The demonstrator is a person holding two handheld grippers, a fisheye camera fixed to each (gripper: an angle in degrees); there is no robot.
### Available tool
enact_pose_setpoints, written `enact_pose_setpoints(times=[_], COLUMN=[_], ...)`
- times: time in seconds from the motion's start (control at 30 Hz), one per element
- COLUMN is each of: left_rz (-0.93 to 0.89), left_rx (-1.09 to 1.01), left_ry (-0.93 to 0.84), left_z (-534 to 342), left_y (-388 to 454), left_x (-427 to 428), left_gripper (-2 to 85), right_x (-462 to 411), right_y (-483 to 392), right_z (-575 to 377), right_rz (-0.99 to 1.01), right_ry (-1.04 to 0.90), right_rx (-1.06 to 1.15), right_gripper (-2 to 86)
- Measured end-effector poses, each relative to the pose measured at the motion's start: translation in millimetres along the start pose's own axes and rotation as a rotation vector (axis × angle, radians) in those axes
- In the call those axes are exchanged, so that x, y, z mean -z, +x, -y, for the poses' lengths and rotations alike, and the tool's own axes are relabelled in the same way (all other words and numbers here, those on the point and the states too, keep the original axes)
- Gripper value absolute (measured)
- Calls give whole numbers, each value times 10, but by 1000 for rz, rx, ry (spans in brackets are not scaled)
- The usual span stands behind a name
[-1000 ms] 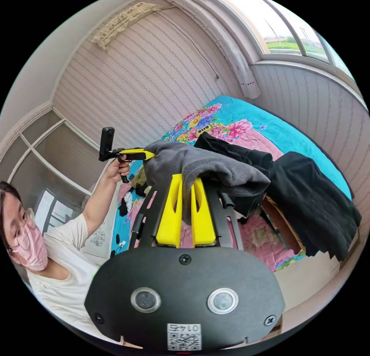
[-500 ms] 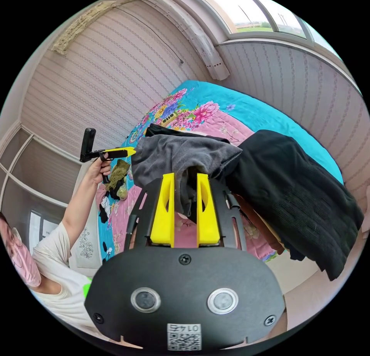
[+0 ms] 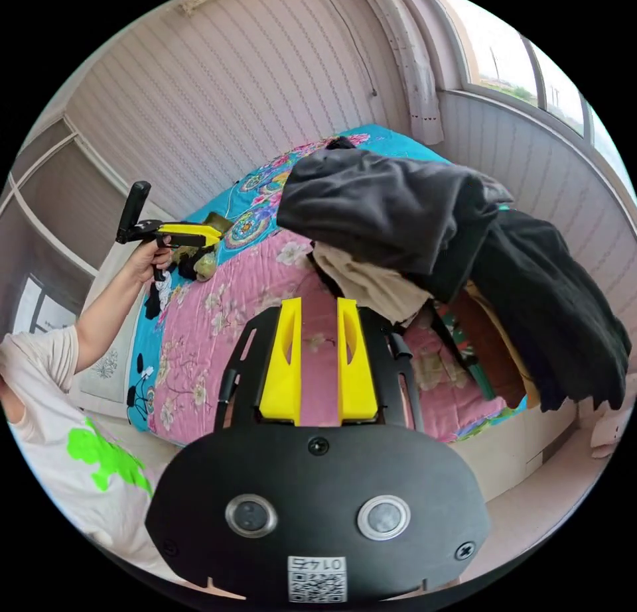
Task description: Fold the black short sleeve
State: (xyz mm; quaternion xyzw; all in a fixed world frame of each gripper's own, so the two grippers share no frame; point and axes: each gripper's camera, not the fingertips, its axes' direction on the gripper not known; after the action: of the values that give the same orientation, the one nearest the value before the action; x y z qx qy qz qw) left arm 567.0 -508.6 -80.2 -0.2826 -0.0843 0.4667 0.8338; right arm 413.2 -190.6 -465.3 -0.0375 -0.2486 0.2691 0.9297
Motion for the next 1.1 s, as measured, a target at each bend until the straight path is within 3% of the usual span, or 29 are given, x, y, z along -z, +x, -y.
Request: enact_pose_setpoints(times=[0.1,0.27,0.47,0.73,0.9,1.1], left_rz=[57,24,80,399,434,568], left_rx=[161,675,968,1055,1106,1112], left_ry=[-96,-147,-185,-154,-128,-19], left_z=[-1181,-3588,-5370,-6415,-6824,-7255], left_y=[-79,-198,-59,-119,-138,42], left_x=[-183,-341,-539,-913,-1427,-1783], left_gripper=[84,131,136,139,135,134], right_x=[-992,-2544,-4166,-5984,-7070,-7801], right_y=[-470,-1378,-2620,-3544,-3670,-3688], right_z=[-260,-688,-838,-680,-710,-622], right_rz=[70,218,234,30,-122,-159], right_ry=[-187,-449,-633,-599,-571,-501], right_rx=[78,197,418,542,545,569], right_gripper=[96,82,102,148,153,153])
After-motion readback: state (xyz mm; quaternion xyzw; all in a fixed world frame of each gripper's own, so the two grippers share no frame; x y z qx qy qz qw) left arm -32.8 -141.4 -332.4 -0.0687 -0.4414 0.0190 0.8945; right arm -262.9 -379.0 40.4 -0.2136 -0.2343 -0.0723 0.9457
